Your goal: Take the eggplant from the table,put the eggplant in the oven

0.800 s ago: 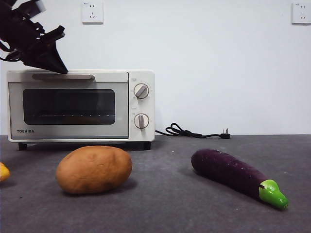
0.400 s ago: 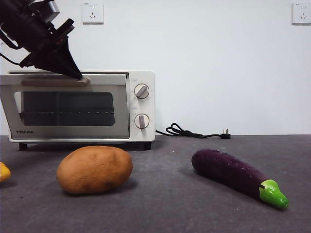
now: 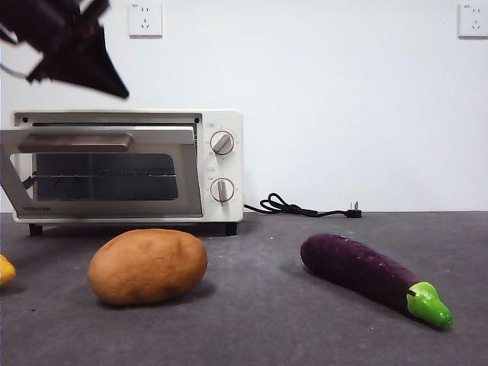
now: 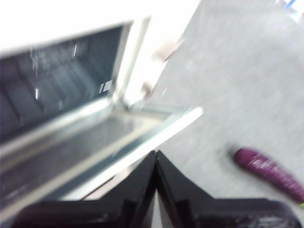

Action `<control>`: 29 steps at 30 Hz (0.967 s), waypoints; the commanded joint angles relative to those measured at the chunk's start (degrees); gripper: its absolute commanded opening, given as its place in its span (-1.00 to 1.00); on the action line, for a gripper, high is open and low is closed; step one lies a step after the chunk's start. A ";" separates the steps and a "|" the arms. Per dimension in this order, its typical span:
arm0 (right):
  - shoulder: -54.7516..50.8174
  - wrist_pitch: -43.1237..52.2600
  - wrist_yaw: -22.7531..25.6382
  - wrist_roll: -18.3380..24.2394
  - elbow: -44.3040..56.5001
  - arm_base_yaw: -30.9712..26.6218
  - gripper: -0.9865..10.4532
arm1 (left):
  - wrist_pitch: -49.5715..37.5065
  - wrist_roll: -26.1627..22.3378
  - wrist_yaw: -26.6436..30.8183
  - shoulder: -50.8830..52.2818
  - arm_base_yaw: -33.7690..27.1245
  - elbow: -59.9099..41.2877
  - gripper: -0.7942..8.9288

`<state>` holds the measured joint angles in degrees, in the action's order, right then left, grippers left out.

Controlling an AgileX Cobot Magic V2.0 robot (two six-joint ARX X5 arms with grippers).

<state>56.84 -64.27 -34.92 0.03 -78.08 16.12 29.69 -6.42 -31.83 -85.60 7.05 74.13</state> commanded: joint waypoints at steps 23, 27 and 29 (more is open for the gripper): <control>0.39 0.85 2.12 0.66 -0.09 0.09 0.16 | 5.73 2.14 10.03 22.93 -0.11 -0.42 -0.85; 0.85 0.68 4.66 0.68 -0.09 0.11 0.16 | 6.56 2.16 12.46 26.73 -0.59 -0.42 -0.85; 1.60 0.31 6.29 0.68 -0.09 0.11 0.16 | 6.99 2.16 13.29 28.94 -1.25 -0.42 -0.85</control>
<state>57.87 -63.92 -29.34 0.05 -78.08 16.12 36.75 -4.47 -18.85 -57.52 6.24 74.13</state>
